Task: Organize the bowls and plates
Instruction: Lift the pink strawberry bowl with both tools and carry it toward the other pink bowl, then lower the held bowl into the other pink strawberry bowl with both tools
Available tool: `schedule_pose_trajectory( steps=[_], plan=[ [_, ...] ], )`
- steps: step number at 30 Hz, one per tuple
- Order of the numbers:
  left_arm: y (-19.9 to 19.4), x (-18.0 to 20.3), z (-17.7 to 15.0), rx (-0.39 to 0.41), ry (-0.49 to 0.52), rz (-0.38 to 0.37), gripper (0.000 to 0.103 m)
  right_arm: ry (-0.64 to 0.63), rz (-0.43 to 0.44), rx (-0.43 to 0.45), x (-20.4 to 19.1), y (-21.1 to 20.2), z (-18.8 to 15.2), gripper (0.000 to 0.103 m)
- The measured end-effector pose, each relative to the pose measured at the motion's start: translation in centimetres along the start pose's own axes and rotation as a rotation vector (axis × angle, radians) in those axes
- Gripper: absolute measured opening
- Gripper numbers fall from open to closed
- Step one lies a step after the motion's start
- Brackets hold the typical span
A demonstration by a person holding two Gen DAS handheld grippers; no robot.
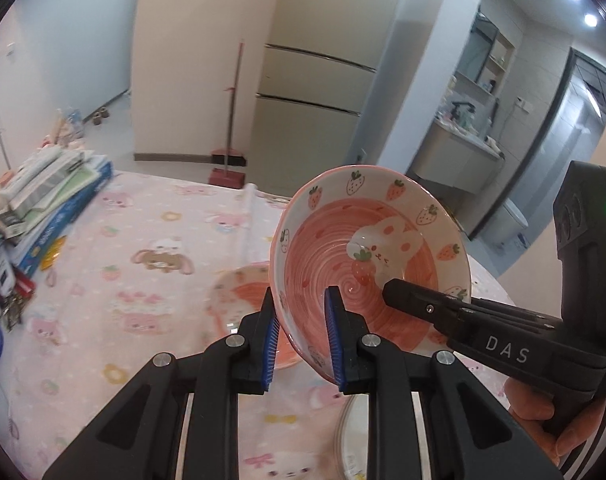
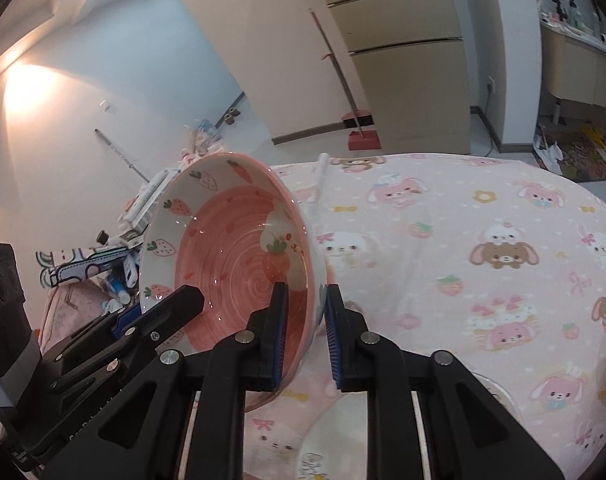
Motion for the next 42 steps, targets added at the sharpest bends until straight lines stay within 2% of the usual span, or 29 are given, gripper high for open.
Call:
schedule_pose_trajectory(
  steps=[7, 11, 17, 24, 28, 33, 42],
  plan=[
    [-1.0, -2.9, -0.9, 0.017, -0.031, 0.027, 0.024, -0.034, 0.010, -0.028, -2.4, 1.9, -2.0, 0.017],
    [-0.1, -3.4, -1.8, -0.002, -0.025, 0.030, 0.024, -0.031, 0.020, -0.060, -2.1, 3.4, -2.8, 0.017],
    [2.1, -3.8, -3.4, -0.028, -0.013, 0.070, 0.024, -0.039, -0.030, -0.101, -1.4, 5.8, -3.5, 0.017],
    [4.0, -4.5, -4.6, -0.043, -0.029, 0.037, 0.024, -0.012, -0.051, -0.125, -0.4, 7.5, -3.5, 0.018],
    [5.4, -5.1, -4.9, -0.046, -0.049, 0.051, 0.024, 0.000, -0.030, -0.122, -0.2, 8.3, -3.5, 0.019],
    [6.8, -5.3, -5.8, -0.076, -0.060, 0.039, 0.024, 0.009, -0.057, -0.139, 0.5, 9.5, -3.6, 0.019],
    [7.0, -5.6, -6.2, -0.067, -0.066, 0.039, 0.024, -0.016, -0.078, -0.116, 0.3, 9.9, -3.8, 0.019]
  ],
)
Point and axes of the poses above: each gripper's, at about its wrist camera, not at the fingertips, and y roughly the way its jaws point, x to its right, z to its top, the point moved 8 cm from there along y, roughly the way its jaws point, and after that the axes turned 15 degrees about y, right-handed, at the moved point
